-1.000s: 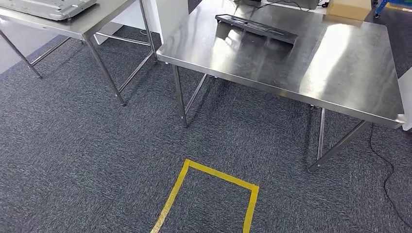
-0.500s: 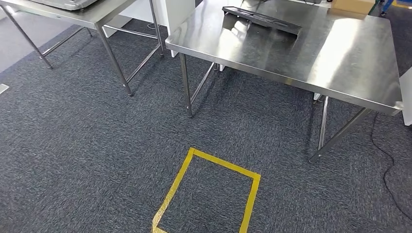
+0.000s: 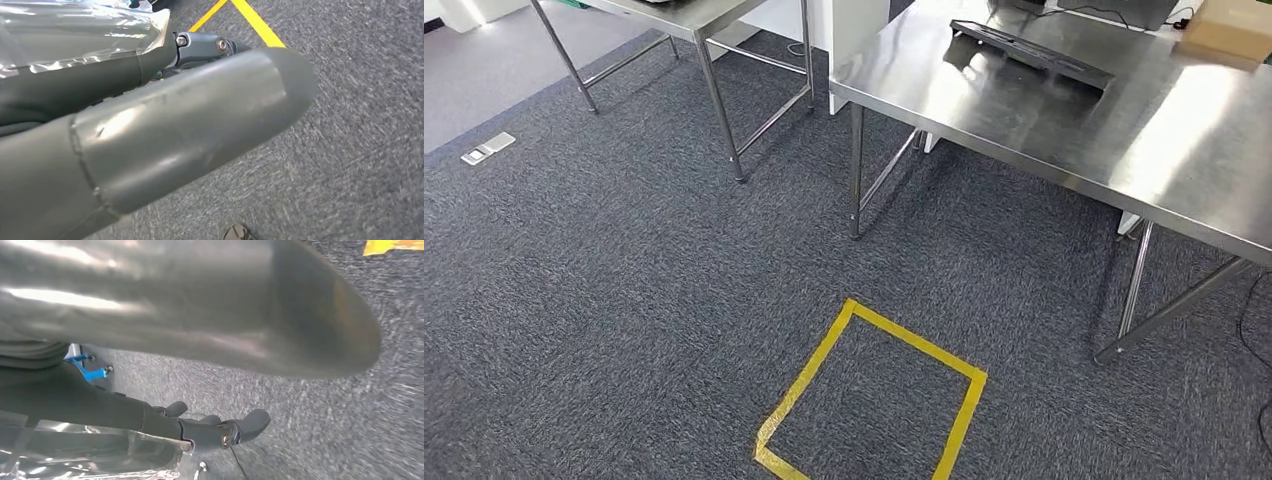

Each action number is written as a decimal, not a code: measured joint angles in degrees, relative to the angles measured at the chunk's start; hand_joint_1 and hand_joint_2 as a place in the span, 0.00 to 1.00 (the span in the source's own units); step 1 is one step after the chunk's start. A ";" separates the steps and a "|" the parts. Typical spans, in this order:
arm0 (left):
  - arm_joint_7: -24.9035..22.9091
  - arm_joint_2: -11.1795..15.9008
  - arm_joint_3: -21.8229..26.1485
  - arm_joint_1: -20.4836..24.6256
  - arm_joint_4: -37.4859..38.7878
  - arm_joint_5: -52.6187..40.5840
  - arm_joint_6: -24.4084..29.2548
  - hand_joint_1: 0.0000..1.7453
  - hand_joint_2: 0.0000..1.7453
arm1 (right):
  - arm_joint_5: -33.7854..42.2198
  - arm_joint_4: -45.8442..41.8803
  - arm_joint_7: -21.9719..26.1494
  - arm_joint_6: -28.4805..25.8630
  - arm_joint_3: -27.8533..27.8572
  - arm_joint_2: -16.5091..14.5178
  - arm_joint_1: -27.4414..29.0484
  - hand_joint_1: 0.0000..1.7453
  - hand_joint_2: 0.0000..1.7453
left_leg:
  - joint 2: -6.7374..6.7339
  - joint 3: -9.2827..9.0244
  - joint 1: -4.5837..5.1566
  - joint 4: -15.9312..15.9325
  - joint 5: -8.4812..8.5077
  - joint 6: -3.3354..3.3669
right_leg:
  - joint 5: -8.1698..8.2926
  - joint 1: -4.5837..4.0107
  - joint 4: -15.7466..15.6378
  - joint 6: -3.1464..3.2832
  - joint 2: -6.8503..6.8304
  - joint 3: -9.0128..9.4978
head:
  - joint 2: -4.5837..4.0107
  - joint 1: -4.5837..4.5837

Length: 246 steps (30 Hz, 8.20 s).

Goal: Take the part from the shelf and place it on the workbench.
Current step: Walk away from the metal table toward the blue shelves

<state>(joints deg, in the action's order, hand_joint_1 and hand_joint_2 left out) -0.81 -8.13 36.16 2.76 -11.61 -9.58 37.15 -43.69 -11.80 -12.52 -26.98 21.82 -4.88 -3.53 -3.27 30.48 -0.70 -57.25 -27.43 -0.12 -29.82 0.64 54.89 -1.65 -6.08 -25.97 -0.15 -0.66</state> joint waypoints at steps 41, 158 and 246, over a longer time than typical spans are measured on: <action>1.70 -0.64 5.74 0.04 0.09 4.89 -0.43 0.00 0.00 | -5.93 0.68 -3.35 1.34 -1.96 0.87 0.88 0.00 0.00 | 7.60 2.52 0.50 -0.07 2.13 2.74 | -3.37 0.25 10.91 -1.26 7.12 -6.24 | 0.00 0.60; -0.42 -3.51 31.55 1.61 -3.56 -29.07 3.19 0.00 1.00 | -11.42 0.91 -5.56 1.94 -1.61 0.62 0.91 0.00 0.00 | 3.15 2.12 0.27 0.21 1.75 2.91 | -3.96 -0.03 10.43 -0.02 4.31 -6.22 | 0.00 0.76; 14.03 -1.80 52.14 4.19 -1.80 -33.33 -6.14 0.00 0.00 | -11.52 0.62 6.63 0.42 2.94 -0.38 0.96 0.00 0.00 | 2.91 1.70 0.67 -0.67 -0.74 2.42 | -0.89 0.11 2.80 -0.71 4.60 -0.71 | 0.00 -0.57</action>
<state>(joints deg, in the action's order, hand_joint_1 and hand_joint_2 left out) 13.21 -9.93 88.31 6.96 -13.41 -42.91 31.00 -55.21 -11.18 -5.89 -26.56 24.76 -5.26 -2.57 -0.37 32.18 -0.03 -57.92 -28.17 2.30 -30.71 0.75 57.70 -2.37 -1.48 -26.68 -0.15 -1.24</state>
